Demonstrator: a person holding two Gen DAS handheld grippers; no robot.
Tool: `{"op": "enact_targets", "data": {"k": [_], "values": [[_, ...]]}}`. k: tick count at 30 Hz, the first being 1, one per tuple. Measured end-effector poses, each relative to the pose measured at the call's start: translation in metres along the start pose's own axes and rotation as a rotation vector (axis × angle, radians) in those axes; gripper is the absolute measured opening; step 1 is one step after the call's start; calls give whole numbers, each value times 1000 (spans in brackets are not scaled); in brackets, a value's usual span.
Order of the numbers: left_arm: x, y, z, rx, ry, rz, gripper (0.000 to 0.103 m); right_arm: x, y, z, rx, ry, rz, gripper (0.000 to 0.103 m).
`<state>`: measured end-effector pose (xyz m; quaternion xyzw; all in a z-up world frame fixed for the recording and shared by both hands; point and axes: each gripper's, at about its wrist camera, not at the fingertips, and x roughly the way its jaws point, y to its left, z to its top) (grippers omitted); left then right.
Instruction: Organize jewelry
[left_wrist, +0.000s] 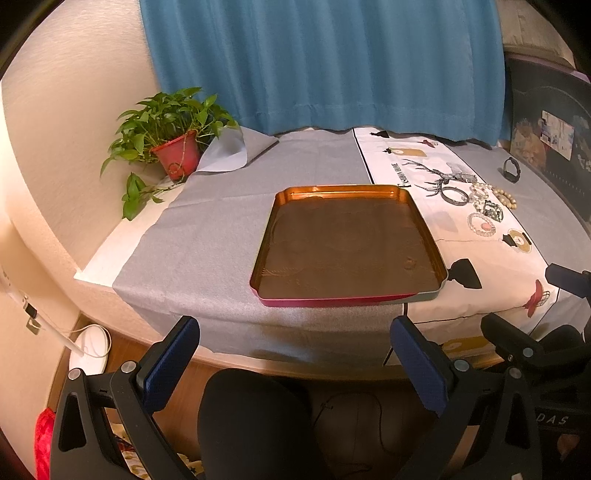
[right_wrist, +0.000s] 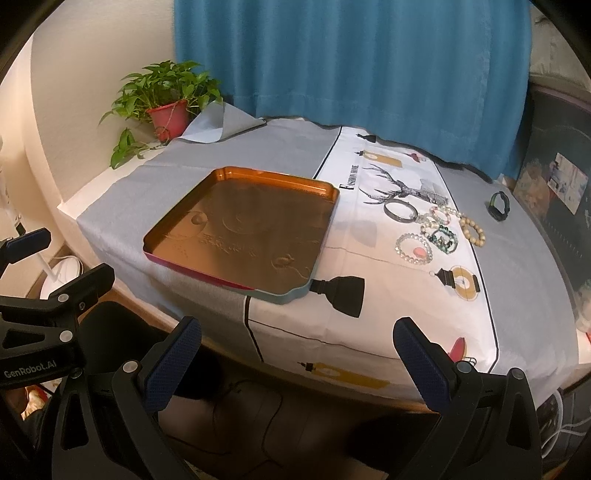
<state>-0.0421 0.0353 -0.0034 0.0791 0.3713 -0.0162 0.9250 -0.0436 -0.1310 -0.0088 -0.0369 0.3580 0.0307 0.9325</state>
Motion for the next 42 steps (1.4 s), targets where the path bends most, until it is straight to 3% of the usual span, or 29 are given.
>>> {"op": "enact_targets", "data": {"k": [3,7,10,14,18,22,29,33,37,41,42], "values": [[4,-5,1,7,12,3,103,4,-2,-1,7,17,7,103],[9,-15,5,29,38,-6,103,8,-15,0,62,-61,41,103],[15,-27,13,57,57,-19,103,13,-37,0,91,-46,14,103],[22,-48,27,92,70,-39,103,24,-92,-2,162,-44,-74,103],[34,-80,46,141,77,-74,103,43,-150,-9,292,15,-118,103],[51,-121,73,196,91,-131,103,61,-207,-8,334,41,-184,103],[104,-215,126,338,124,-249,103,120,-298,22,373,99,-249,103],[153,-263,139,412,205,-259,103,162,-338,48,368,129,-263,103],[190,-283,150,424,255,-252,101,201,-365,68,376,159,-256,103],[215,-293,152,436,298,-268,89,235,-372,71,372,218,-249,103],[222,-296,150,451,319,-277,79,243,-373,70,363,233,-259,103]]}}
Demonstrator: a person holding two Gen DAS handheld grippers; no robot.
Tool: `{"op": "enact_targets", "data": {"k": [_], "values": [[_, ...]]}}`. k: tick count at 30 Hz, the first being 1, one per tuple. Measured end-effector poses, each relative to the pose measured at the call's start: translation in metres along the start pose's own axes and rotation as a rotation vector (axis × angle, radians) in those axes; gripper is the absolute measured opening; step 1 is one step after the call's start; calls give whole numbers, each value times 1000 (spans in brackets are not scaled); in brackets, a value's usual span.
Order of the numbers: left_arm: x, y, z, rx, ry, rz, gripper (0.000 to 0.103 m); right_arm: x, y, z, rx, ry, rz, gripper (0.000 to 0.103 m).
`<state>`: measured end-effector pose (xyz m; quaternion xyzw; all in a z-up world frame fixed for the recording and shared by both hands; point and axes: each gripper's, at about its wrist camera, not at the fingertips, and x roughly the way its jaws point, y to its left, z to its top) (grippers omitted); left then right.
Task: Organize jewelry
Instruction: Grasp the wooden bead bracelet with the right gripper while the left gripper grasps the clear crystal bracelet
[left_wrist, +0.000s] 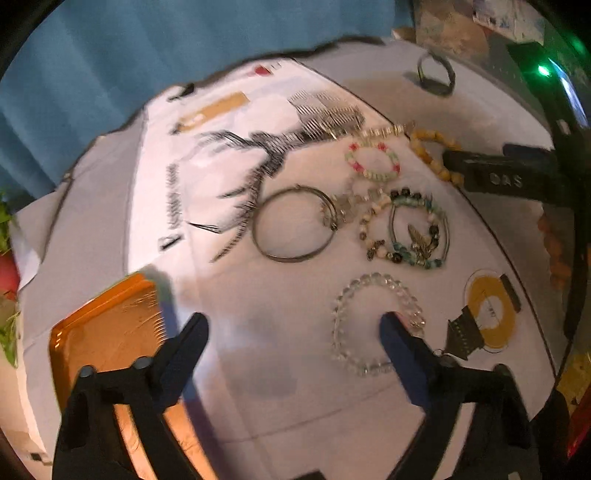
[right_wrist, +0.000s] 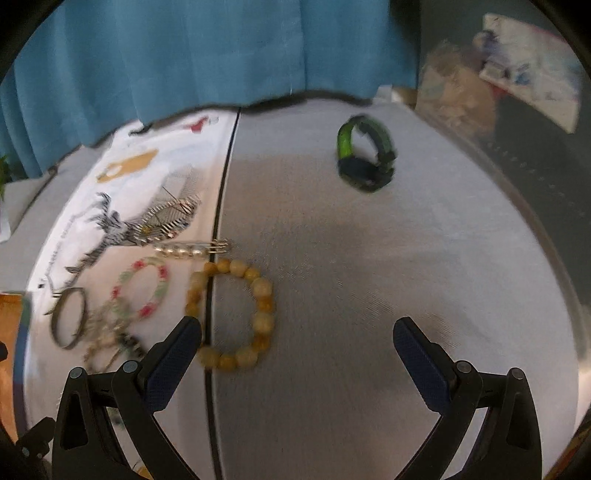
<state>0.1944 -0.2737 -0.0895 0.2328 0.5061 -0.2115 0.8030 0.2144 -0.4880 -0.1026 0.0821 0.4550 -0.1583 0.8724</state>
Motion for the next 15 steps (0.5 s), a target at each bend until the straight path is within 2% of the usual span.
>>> {"op": "enact_targets", "data": {"k": [1,2,3,4,5,6,9,11,15], "values": [[7,-2,0,15,22,-11,72,4,-1,1,3,-19,9,103],[4,-1,-1,2,-20,-43,65,6,-1,2,2,-30,3,103],[5,-2,-2,-1,-11,-71,53,6,0,2,-7,-35,4,102],[4,-1,-3,-17,-17,-121,32,4,1,3,-9,-46,8,95],[4,-2,-3,-28,-8,-167,21,-3,4,2,-25,-81,18,53],[3,-4,-3,-28,3,-184,6,-6,9,2,-49,-96,36,16],[-4,-11,-8,-20,9,-235,5,-12,17,-2,-81,-76,36,13],[-16,-11,-15,-32,-12,-261,5,-20,11,-6,-28,-63,67,13],[-53,-3,-30,-64,-78,-279,5,-62,2,-22,24,-128,92,13]]}}
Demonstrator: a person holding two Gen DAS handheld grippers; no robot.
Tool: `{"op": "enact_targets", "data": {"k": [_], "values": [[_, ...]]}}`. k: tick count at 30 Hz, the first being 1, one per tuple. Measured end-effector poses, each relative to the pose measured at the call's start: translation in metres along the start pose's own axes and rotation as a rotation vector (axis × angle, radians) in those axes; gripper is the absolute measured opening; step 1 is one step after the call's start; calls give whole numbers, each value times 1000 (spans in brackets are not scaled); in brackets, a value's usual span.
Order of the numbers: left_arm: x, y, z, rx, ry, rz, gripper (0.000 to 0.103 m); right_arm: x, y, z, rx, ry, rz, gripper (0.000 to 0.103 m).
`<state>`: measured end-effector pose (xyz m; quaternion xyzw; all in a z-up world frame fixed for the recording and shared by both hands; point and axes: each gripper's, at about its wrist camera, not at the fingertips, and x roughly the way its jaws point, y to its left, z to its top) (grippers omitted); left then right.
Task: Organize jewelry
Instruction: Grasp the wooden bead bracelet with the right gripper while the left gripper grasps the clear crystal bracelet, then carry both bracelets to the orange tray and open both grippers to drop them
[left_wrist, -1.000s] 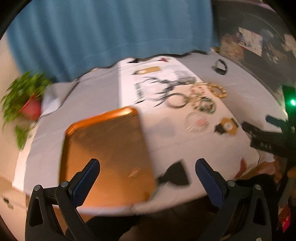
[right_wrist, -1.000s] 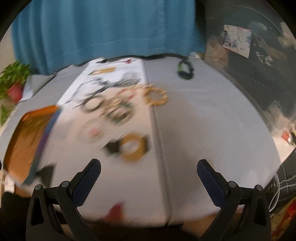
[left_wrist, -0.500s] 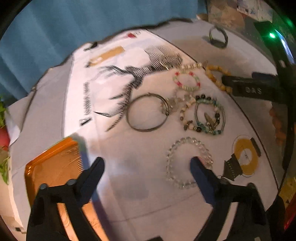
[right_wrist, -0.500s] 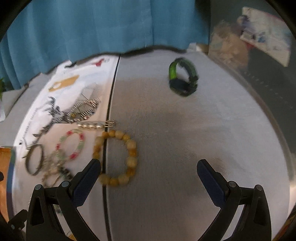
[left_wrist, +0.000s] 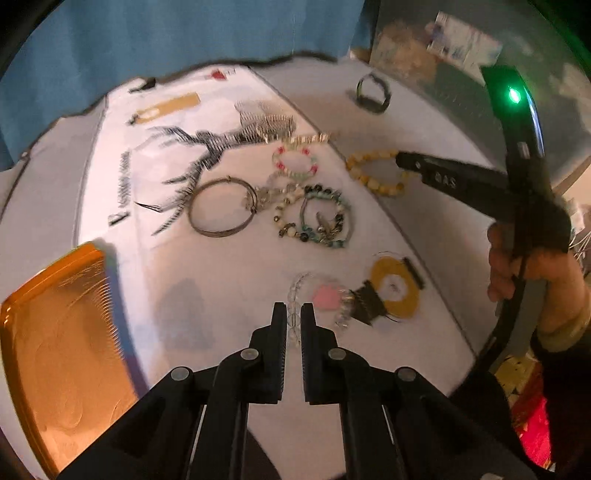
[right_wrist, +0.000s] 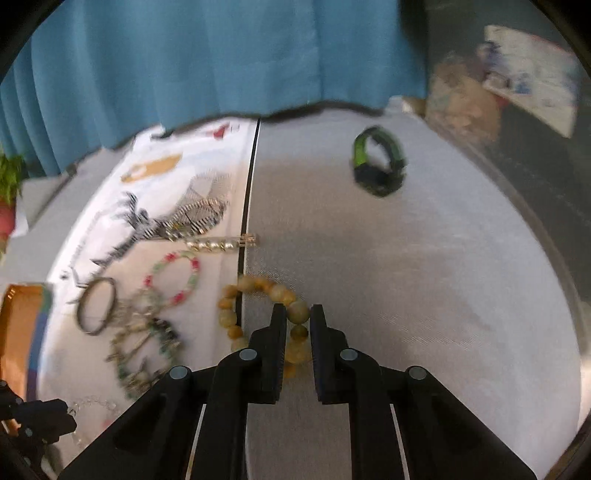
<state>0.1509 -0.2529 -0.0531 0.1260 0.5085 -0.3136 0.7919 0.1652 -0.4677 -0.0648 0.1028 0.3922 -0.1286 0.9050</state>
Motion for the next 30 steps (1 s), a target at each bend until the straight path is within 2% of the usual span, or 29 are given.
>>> {"op": "enact_targets", "data": {"k": [9,17,23,30], "values": [[-90,10,-40,-49,-134,26,5,-99,31,-28,-78,-82,59,13],[-158,22,-109,-81,-211,69,5,-189,90,-80,-173,-120,146,13],[-186,31,-170,-144,-230,105,5,-235,139,-132,-233,-97,216,13],[-208,42,-231,-204,-249,126,5,-271,181,-188,-325,-63,255,13]]}}
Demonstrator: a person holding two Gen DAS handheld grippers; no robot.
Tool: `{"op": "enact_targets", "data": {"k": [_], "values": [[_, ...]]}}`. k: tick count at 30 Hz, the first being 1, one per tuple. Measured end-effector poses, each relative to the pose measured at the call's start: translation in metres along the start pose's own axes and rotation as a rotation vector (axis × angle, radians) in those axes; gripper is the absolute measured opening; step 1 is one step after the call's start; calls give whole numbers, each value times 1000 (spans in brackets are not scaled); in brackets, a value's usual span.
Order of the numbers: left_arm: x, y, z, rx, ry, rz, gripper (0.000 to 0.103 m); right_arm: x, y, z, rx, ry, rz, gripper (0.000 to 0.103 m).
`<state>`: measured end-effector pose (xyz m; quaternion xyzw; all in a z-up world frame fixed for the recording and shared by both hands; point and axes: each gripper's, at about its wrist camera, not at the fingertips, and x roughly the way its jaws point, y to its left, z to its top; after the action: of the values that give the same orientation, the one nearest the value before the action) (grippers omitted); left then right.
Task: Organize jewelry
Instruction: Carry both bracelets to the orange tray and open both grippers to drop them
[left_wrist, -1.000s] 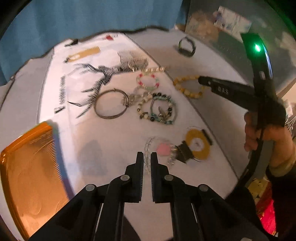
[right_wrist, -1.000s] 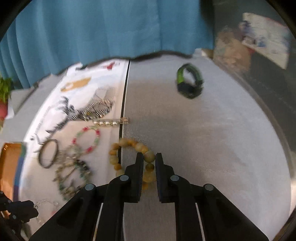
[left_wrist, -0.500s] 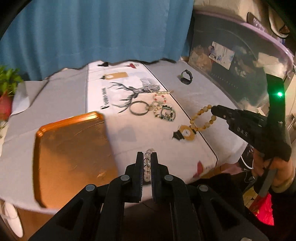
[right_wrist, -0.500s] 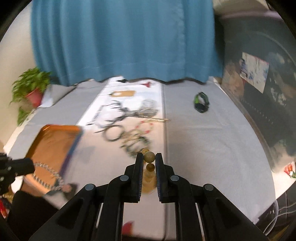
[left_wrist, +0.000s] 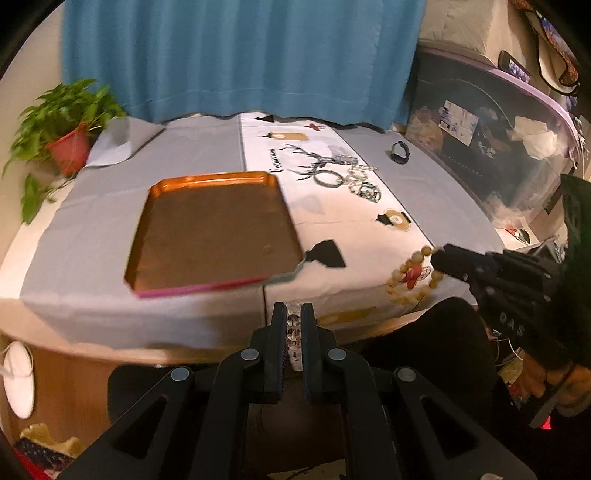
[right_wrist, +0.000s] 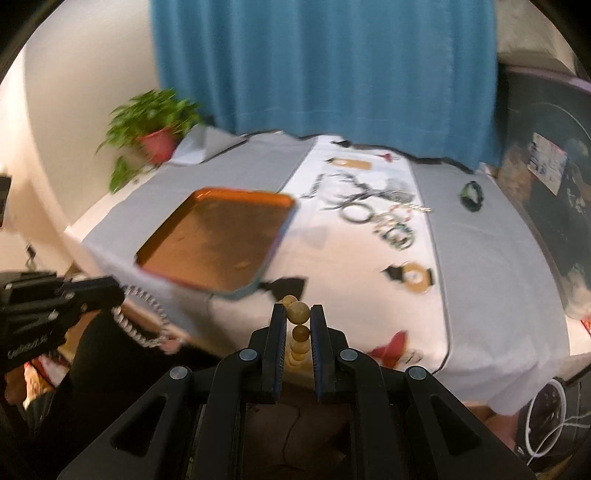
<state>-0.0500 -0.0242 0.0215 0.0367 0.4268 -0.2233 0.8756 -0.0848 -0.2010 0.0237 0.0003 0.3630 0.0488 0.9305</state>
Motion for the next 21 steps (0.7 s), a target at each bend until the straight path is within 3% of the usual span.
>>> {"op": "enact_targets", "data": {"k": [8,21], "values": [[-19,13,-28,-22,-19,0,5,-16,45,-24,-47,54,66,13],[-15,29,-33,-46,-26,-13,5,-1,60,-17,-89,92,61,13]]}}
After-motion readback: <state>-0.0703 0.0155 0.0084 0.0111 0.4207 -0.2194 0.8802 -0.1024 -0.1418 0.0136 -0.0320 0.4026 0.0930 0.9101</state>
